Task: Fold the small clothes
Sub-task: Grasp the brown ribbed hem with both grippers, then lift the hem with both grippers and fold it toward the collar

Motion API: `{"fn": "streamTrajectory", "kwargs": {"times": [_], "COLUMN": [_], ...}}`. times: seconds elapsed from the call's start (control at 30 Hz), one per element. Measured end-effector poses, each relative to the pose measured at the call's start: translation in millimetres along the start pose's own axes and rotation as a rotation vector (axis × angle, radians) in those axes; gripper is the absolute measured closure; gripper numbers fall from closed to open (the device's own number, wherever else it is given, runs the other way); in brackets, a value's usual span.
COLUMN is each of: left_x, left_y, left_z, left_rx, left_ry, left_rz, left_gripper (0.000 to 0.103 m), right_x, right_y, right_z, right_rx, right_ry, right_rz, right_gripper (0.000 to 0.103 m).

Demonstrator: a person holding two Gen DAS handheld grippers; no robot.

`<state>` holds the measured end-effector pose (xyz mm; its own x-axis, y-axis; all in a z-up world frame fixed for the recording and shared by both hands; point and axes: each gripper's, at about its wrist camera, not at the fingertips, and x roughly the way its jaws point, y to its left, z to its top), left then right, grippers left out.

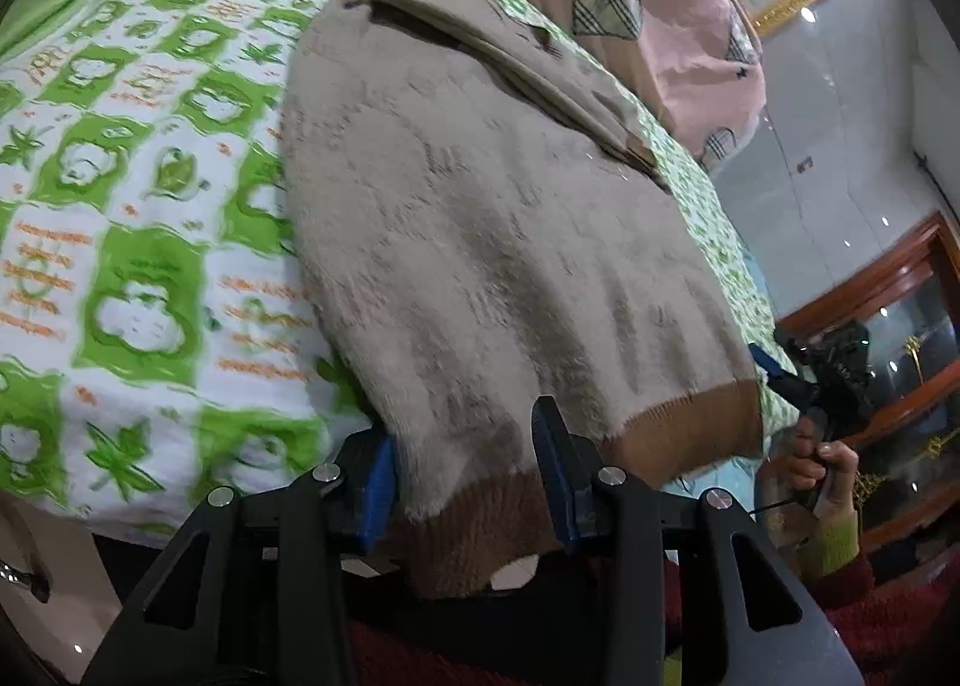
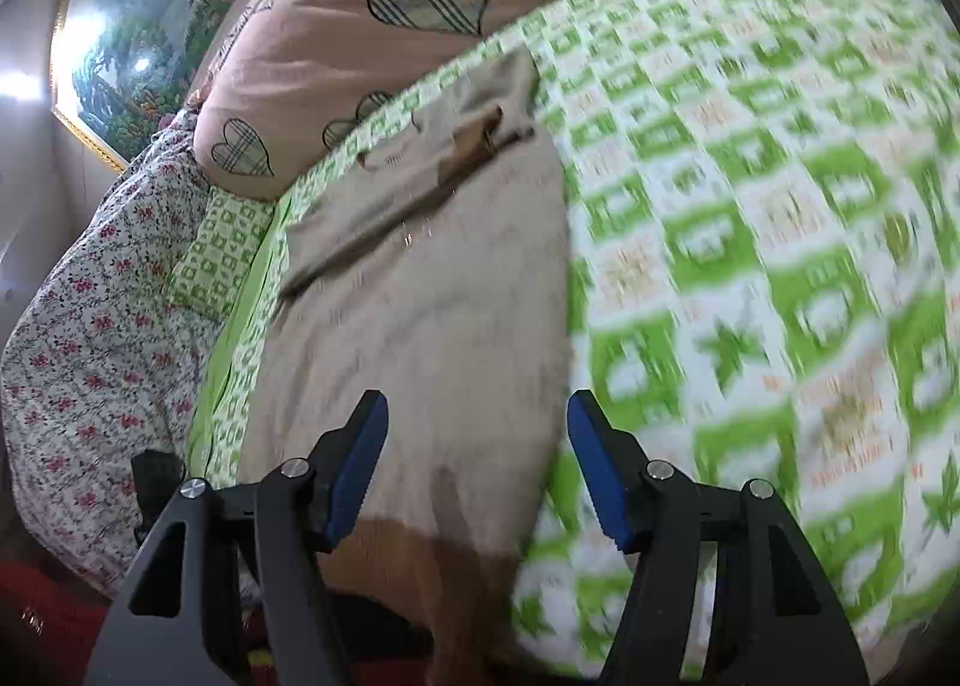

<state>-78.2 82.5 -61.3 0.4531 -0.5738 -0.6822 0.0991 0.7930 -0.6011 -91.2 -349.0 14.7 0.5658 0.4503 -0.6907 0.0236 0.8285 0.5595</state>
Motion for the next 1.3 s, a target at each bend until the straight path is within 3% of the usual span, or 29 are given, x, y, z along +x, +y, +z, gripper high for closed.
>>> {"fn": "streamTrajectory", "kwargs": {"times": [0.17, 0.27, 0.3, 0.33, 0.4, 0.43, 0.47, 0.67, 0.87, 0.97, 1.07, 1.13, 1.3], "left_x": [12, 16, 17, 18, 18, 17, 16, 2, 10, 14, 14, 5, -23], "left_y": [-9, -8, -9, -10, -9, -9, -8, -7, 8, 10, 4, -3, -3], "left_z": [-4, 0, 0, 1, 1, 1, 1, 1, 1, 1, 0, -1, 5], "left_rx": [0.048, 0.046, 0.051, 0.061, 0.072, 0.076, 0.078, 0.086, 0.05, 0.052, 0.099, 0.143, 0.121], "left_ry": [0.057, 0.077, 0.079, 0.085, 0.097, 0.096, 0.093, 0.063, 0.124, 0.144, 0.131, 0.104, 0.028], "left_rz": [-0.02, -0.05, -0.052, -0.048, -0.041, -0.039, -0.037, -0.052, -0.053, -0.069, -0.067, -0.073, -0.136], "left_gripper": [0.062, 0.062, 0.066, 0.077, 0.088, 0.089, 0.091, 0.093, 0.09, 0.086, 0.09, 0.094, 0.096], "right_x": [7, 19, 24, 29, 33, 34, 33, -2, 17, 23, 24, 16, -3], "right_y": [-7, 0, 2, 5, 10, 8, 5, 0, 4, 3, 9, 14, 12], "right_z": [-23, -33, -36, -37, -35, -34, -33, -34, -35, -36, -37, -35, -25], "right_rx": [0.013, 0.01, 0.008, 0.001, -0.011, 0.003, 0.018, -0.007, -0.026, -0.006, -0.038, -0.046, -0.01], "right_ry": [0.122, 0.164, 0.168, 0.163, 0.143, 0.138, 0.133, 0.095, 0.163, 0.192, 0.184, 0.141, 0.04], "right_rz": [0.082, 0.199, 0.217, 0.223, 0.21, 0.198, 0.188, 0.082, 0.062, 0.074, 0.069, 0.103, 0.216], "right_gripper": [0.04, 0.04, 0.04, 0.04, 0.052, 0.077, 0.093, 0.094, 0.09, 0.085, 0.085, 0.093, 0.093]}}
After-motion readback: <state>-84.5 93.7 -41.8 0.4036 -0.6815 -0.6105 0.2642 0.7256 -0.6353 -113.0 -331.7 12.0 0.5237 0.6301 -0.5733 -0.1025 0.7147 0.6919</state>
